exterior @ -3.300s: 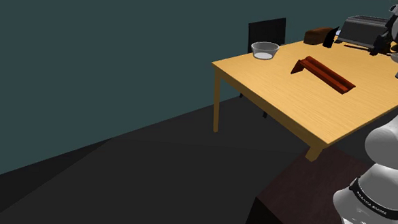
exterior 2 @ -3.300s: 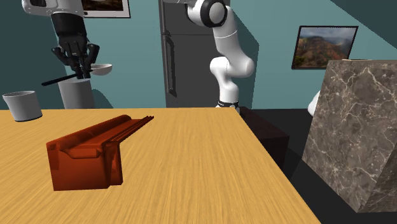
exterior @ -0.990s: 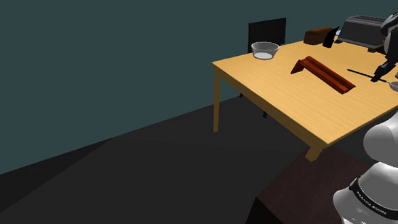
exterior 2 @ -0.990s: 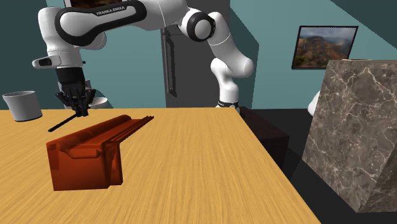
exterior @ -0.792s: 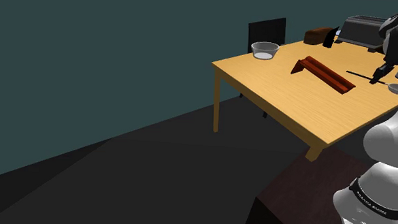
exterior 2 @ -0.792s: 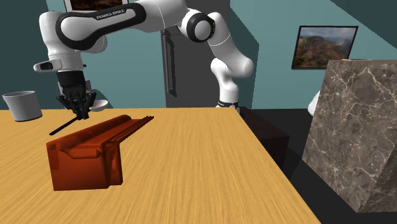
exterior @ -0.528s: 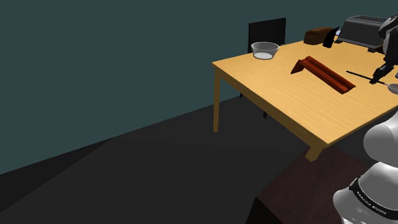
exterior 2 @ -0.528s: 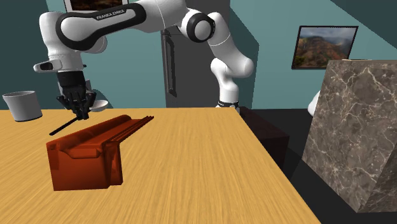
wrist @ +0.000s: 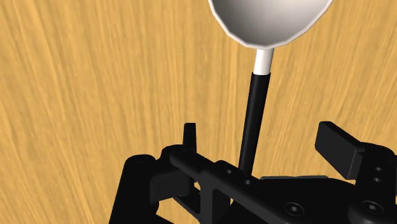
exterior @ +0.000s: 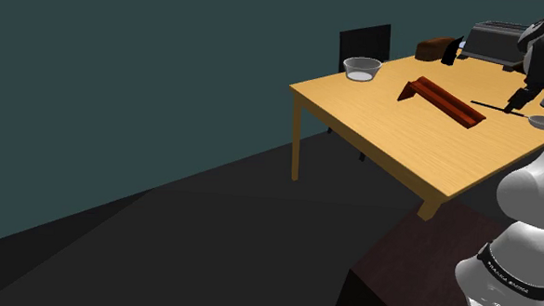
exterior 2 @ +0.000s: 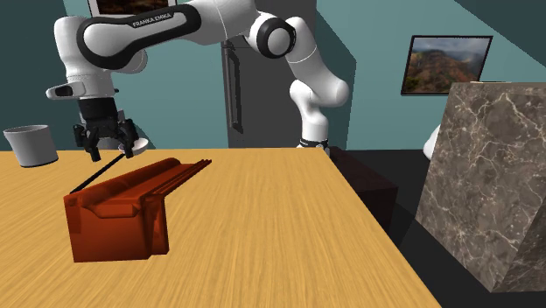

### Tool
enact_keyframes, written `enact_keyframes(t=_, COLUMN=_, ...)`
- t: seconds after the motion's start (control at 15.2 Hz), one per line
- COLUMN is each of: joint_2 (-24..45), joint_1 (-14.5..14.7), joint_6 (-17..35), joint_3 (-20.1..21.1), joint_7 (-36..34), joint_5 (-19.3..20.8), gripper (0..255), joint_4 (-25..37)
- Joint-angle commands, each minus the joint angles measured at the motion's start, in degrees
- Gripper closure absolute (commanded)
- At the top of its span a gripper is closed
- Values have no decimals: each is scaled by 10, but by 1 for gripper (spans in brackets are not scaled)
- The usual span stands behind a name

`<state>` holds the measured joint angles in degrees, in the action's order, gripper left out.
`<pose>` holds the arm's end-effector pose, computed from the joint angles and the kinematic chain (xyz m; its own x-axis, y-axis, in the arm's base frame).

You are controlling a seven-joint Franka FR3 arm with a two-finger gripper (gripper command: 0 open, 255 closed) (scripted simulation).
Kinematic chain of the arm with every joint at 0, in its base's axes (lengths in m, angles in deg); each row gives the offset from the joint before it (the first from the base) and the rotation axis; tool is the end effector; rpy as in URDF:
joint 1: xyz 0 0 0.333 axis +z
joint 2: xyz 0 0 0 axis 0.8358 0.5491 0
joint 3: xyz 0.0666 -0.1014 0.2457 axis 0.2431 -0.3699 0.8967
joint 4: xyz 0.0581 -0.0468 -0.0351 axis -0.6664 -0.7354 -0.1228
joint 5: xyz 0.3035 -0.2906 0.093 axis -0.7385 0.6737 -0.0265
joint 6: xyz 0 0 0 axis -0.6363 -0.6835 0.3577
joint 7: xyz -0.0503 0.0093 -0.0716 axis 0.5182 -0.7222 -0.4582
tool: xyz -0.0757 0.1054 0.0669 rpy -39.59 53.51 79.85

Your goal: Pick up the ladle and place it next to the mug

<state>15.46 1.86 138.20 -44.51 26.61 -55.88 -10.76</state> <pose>0.1992 -0.7103 0.2617 0.9741 -0.1973 0.1106 -0.1871 -0.9776 -0.0961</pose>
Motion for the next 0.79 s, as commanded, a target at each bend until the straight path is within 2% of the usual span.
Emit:
enact_keyframes(t=0.0, joint_2=-5, joint_1=-3, joint_6=-16, joint_3=-2, joint_7=-3, joint_5=3, gripper=0, joint_4=12)
enact_keyframes(t=0.2, joint_2=-13, joint_1=-12, joint_6=-62, joint_3=-6, joint_7=-11, joint_5=10, gripper=0, joint_4=52)
enact_keyframes(t=0.73, joint_2=-13, joint_1=-12, joint_6=-62, joint_3=-6, joint_7=-11, joint_5=10, gripper=0, joint_4=52)
